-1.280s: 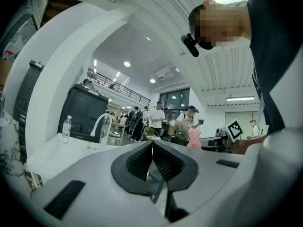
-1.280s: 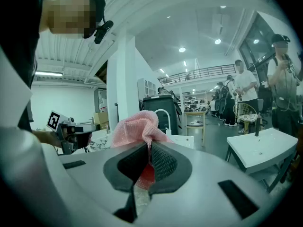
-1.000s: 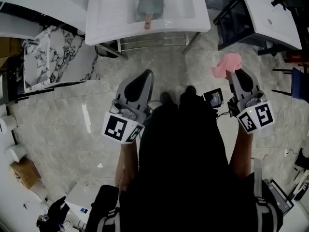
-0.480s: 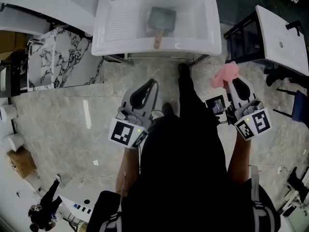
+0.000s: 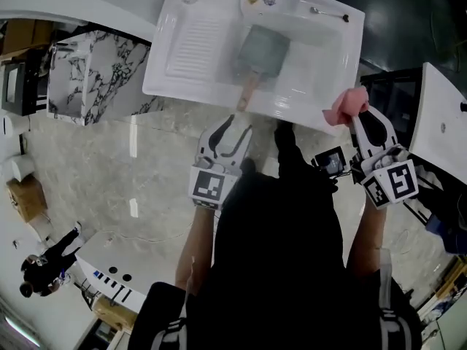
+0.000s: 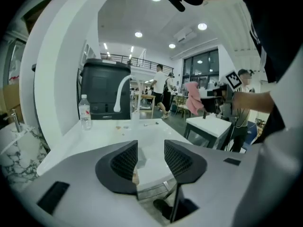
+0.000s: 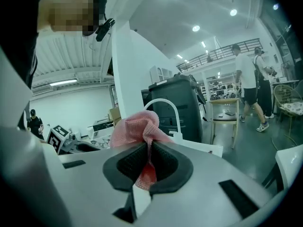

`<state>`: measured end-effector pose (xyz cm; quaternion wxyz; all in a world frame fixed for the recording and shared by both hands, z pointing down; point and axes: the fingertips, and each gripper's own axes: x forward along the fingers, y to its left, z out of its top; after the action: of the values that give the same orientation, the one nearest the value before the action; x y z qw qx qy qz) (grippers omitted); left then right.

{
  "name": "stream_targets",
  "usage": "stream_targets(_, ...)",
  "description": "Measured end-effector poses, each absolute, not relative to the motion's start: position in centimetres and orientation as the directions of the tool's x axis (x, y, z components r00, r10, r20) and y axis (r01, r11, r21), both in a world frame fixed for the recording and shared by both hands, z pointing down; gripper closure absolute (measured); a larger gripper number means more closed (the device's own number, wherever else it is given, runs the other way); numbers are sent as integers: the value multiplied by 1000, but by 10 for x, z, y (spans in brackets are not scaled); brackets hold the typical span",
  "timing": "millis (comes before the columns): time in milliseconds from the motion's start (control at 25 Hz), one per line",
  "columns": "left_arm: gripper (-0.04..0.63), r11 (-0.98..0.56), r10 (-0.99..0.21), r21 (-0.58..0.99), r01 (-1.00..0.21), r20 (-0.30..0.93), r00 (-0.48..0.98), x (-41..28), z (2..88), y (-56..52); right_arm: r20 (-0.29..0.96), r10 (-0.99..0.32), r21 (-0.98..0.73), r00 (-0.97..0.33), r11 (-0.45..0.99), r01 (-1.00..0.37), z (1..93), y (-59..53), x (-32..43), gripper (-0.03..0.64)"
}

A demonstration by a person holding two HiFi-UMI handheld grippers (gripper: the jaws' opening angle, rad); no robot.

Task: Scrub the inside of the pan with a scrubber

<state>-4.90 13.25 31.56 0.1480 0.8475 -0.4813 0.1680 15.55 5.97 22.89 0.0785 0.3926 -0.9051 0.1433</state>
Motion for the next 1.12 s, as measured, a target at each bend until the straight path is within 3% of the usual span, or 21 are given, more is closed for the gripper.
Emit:
stream_targets(200, 379, -468, -718, 17, -884, 576, 391, -50, 379, 110, 303, -590, -257, -748, 706, -660, 267, 12, 148, 577)
stream_targets(440, 367, -440, -672, -36, -897, 677, 302, -64, 443, 100, 374, -462, -276, -804, 772, -572, 313, -12, 118, 577)
stream_targets(880, 370, -441, -664, -68, -895, 696, 274, -67, 486, 76, 522, -307, -243, -796, 841, -484, 412, -55, 30, 577)
stream_targets(1120, 439, -453, -658, -105, -885, 709, 253, -63, 493, 76, 594, -218, -217, -774, 883, -415, 477, -71, -4, 577)
